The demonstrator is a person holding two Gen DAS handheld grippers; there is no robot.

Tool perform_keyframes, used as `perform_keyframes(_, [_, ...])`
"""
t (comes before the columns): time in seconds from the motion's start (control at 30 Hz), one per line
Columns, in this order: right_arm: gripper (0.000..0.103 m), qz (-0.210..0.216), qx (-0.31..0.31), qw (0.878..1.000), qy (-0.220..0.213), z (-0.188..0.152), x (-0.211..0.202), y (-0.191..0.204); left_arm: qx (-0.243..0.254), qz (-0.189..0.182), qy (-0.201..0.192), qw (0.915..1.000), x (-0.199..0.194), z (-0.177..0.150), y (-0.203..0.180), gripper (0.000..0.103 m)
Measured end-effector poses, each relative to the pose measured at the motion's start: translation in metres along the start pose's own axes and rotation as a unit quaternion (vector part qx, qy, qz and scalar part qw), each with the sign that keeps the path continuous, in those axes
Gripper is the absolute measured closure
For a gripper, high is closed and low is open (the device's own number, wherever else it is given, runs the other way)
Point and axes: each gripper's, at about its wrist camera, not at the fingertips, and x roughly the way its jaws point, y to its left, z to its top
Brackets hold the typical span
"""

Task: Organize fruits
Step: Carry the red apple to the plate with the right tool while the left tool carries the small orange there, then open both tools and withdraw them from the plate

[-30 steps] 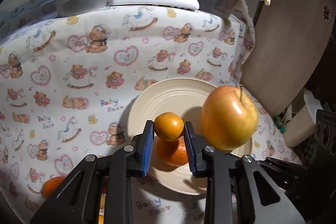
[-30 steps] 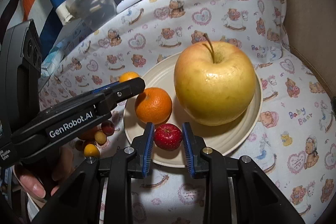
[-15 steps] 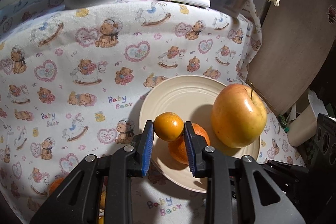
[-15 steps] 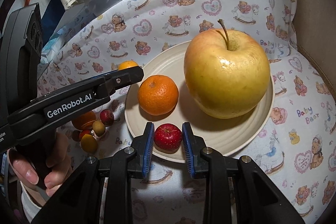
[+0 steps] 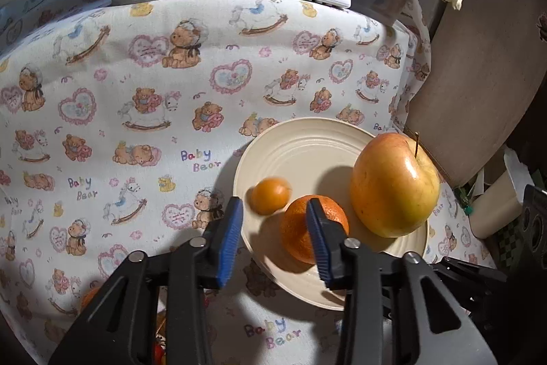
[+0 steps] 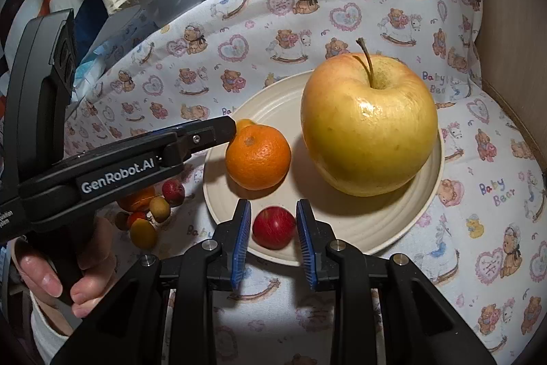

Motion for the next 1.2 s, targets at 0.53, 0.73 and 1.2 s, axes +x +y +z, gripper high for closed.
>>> perform_keyframes(0.53, [0.031, -0.001, -0.017, 0.998, -0.054, 0.0, -0.019, 0.005, 0.004, 0.021, -0.088, 0.9958, -0.062, 0.008, 0.002, 0.018])
perform_keyframes(0.73, [0.017, -0.004, -0.044, 0.994, -0.098, -0.004, -0.035, 0.018, 0.033, 0.053, -0.123, 0.9904, -0.095, -0.003, 0.003, 0.014])
perform_keyframes(1.2, [0.0, -0.057, -0.112, 0.964, -0.233, -0.018, -0.069, 0.05, 0.052, 0.112, -0.233, 0.9647, -0.162, -0.054, 0.02, 0.0])
